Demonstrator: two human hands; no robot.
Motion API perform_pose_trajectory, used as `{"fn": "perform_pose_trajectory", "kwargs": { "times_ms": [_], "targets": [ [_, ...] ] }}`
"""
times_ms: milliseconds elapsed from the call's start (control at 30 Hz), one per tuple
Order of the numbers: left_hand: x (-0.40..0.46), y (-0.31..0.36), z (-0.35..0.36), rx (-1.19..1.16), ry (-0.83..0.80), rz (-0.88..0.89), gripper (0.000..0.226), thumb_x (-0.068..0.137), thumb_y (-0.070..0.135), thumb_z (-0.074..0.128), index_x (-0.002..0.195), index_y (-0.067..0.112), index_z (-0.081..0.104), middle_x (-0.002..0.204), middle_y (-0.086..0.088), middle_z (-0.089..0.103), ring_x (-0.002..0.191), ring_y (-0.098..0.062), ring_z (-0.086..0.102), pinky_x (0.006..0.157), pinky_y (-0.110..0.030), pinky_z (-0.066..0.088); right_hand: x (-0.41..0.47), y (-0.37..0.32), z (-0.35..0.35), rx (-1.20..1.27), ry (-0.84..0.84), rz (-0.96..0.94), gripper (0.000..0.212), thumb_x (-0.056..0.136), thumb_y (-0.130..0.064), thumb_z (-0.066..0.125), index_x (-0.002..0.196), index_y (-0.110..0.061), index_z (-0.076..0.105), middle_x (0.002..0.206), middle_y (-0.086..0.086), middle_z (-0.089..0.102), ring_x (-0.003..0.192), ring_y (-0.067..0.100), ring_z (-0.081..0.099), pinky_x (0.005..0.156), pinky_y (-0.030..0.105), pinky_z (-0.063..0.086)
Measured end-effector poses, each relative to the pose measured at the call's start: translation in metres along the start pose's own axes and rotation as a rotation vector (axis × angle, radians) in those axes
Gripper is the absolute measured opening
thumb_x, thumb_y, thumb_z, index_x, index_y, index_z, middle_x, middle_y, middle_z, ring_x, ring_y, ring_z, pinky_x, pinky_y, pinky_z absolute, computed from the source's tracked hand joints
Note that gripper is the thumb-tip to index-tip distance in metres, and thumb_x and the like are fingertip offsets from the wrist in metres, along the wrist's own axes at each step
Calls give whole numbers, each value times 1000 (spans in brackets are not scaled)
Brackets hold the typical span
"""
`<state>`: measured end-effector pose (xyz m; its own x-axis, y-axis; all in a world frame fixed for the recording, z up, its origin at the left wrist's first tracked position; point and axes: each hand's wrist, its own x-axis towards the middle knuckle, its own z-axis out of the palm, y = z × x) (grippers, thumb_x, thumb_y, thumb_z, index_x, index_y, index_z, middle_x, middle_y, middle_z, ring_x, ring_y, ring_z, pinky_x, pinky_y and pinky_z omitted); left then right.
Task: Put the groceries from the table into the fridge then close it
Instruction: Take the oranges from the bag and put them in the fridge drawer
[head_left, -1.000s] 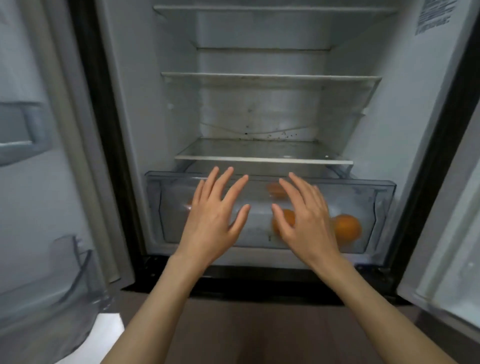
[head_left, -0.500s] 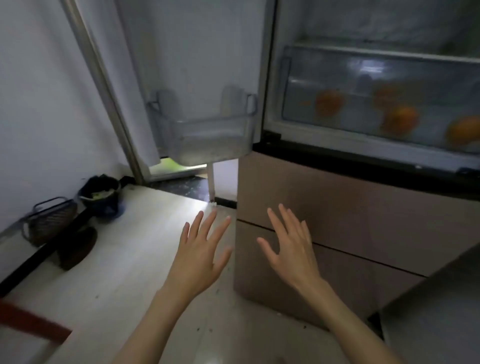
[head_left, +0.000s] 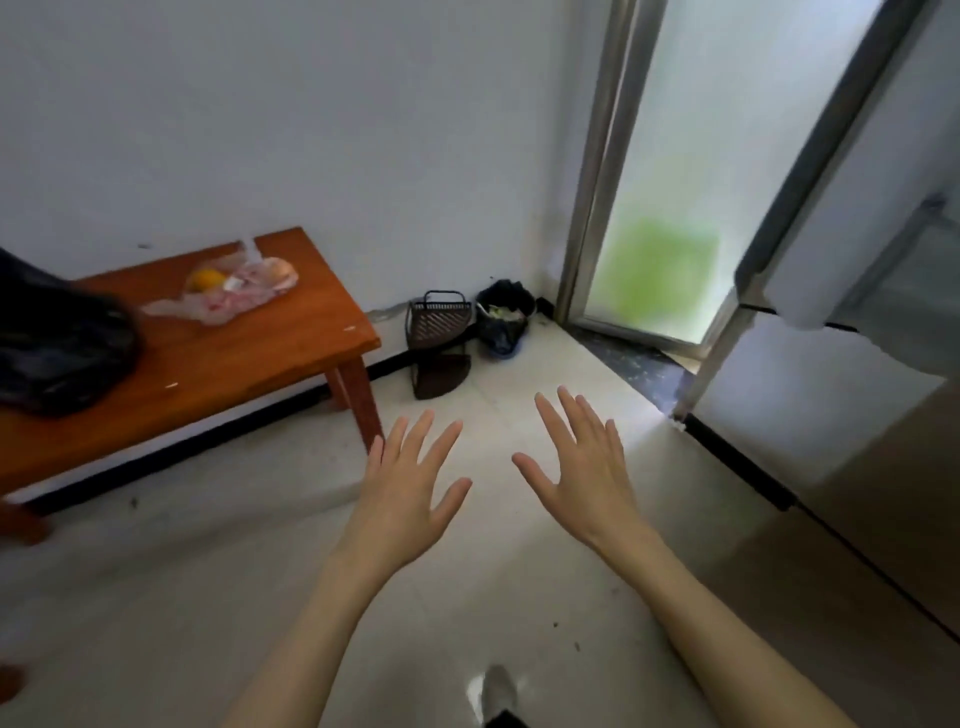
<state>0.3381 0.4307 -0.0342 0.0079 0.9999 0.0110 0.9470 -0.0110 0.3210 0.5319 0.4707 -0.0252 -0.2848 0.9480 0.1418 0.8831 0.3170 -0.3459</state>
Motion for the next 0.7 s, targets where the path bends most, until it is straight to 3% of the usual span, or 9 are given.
{"fn": "perform_pose_trajectory", "kwargs": {
  "times_ms": [200, 333, 433, 533, 700],
  "targets": [
    [24, -77, -37, -7, 64, -200, 63, 95, 49, 37, 148, 34, 7, 158, 3, -5, 145, -19, -11, 115, -42, -4, 89, -72, 42, 39, -49, -230, 69, 90, -59, 38, 148, -26, 19, 156, 5, 17, 145, 22, 10, 115, 43, 9],
    [61, -124, -58, -15, 94, -312, 61, 96, 47, 34, 148, 34, 7, 158, 3, -6, 144, -19, -12, 118, -43, -1, 158, -103, 61, 78, -76, -339, 76, 83, -66, 25, 147, -24, 24, 154, 7, 22, 144, 25, 15, 115, 46, 16],
    [93, -154, -72, 5, 116, -373, 61, 97, 45, 34, 148, 34, 4, 158, 3, -6, 144, -18, -12, 118, -41, -1, 211, -120, 64, 105, -66, -402, 77, 82, -66, 23, 147, -24, 22, 154, 7, 22, 144, 25, 13, 115, 46, 13],
    [122, -179, -84, -9, 149, -410, 60, 96, 47, 32, 148, 34, 4, 158, 3, -5, 144, -17, -12, 118, -40, -1, 258, -134, 68, 90, -89, -432, 69, 91, -57, 36, 148, -24, 18, 156, 5, 16, 145, 22, 6, 116, 43, 7],
    [164, -225, -95, -19, 133, -456, 59, 97, 47, 31, 148, 34, 6, 158, 4, -4, 144, -17, -11, 116, -38, -3, 318, -159, 90, 84, -172, -459, 68, 92, -53, 38, 149, -25, 13, 157, 4, 14, 145, 21, 3, 116, 40, 5]
  ]
}}
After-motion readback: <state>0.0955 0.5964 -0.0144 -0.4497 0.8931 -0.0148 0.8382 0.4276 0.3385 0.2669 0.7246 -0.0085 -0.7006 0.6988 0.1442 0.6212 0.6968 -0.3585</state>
